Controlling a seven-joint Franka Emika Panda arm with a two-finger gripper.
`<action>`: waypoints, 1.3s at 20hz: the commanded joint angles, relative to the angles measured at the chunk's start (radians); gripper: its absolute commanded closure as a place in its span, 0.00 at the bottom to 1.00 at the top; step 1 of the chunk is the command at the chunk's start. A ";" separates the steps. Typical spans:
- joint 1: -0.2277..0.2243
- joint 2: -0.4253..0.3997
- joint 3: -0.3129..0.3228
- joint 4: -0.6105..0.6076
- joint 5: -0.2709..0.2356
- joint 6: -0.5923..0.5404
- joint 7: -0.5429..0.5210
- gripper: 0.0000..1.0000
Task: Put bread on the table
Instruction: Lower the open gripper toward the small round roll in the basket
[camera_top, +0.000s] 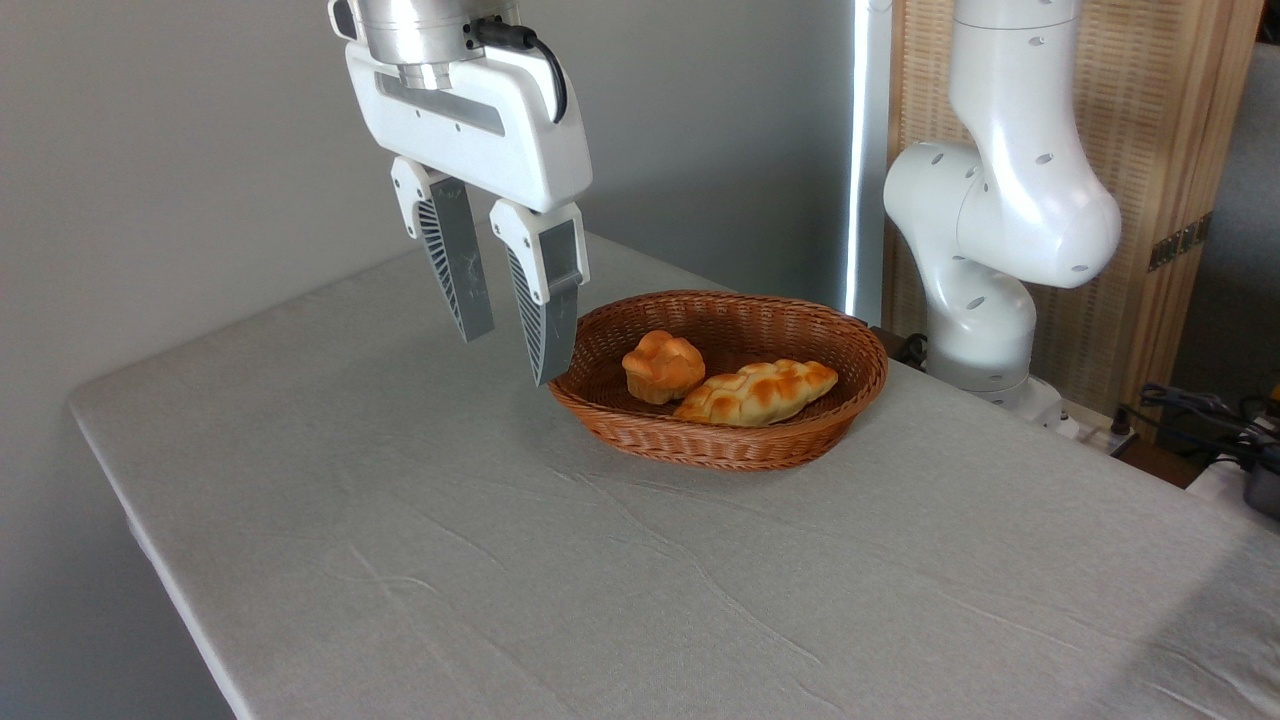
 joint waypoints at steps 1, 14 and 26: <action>-0.001 -0.012 0.006 -0.011 -0.013 -0.001 0.018 0.00; -0.001 -0.097 0.006 -0.124 -0.006 0.014 0.018 0.00; -0.193 -0.326 0.006 -0.529 -0.016 0.103 0.018 0.00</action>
